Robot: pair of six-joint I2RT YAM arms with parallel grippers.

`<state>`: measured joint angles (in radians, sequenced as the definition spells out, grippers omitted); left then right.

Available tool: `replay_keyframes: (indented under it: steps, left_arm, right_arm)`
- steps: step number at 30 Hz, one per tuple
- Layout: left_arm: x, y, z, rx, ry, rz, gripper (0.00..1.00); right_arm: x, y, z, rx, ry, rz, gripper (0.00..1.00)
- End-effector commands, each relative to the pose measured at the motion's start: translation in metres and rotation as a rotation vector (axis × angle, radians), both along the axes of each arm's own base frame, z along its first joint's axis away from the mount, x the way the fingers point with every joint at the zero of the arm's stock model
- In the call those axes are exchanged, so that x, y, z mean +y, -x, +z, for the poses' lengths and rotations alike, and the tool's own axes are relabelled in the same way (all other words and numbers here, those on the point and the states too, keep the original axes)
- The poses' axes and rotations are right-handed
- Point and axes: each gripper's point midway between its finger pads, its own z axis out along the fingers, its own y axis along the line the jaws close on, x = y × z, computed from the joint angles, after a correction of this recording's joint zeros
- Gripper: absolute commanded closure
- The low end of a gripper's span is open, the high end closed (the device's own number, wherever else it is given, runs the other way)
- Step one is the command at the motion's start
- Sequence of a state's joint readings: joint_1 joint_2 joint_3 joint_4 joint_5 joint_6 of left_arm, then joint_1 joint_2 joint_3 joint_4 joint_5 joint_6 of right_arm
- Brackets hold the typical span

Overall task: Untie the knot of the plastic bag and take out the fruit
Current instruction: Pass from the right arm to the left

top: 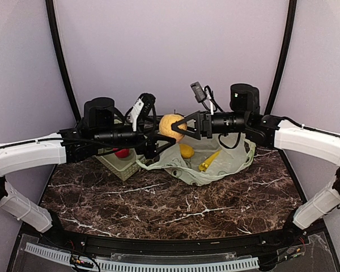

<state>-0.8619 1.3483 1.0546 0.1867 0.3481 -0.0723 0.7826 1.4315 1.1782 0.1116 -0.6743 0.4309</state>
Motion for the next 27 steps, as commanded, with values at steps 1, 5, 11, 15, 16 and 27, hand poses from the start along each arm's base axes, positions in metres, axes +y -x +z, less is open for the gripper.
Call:
replay_keyframes:
  steps: [1,5,11,15,16,27]
  left_arm:
    - [-0.0047,-0.0014,0.0257,-0.027,0.07,-0.001,0.01]
    - [-0.0055,-0.0048,0.0237,-0.018,0.065,0.014,0.01]
    - [-0.0048,-0.0085,0.0224,-0.018,0.062,0.034,0.01]
    - [-0.0046,-0.0087,0.0229,-0.019,0.063,0.035,0.09]
    - [-0.0044,-0.0084,0.0222,-0.019,0.063,0.034,0.15]
    - [-0.0025,-0.0088,0.0196,-0.01,0.059,0.044,0.35]
  right_arm:
    - [0.0066,0.0073,0.0125,-0.013,-0.032,0.059,0.52]
    - [0.0078,0.0089,0.0111,-0.009,-0.028,0.067,0.52]
    - [0.0088,0.0106,0.0115,-0.009,-0.026,0.078,0.52]
    - [0.0101,0.0118,0.0101,-0.006,-0.022,0.085,0.51]
    - [0.01,0.0114,0.0098,-0.006,-0.021,0.084,0.51]
    - [0.0074,0.0102,0.0097,-0.015,-0.019,0.064,0.36]
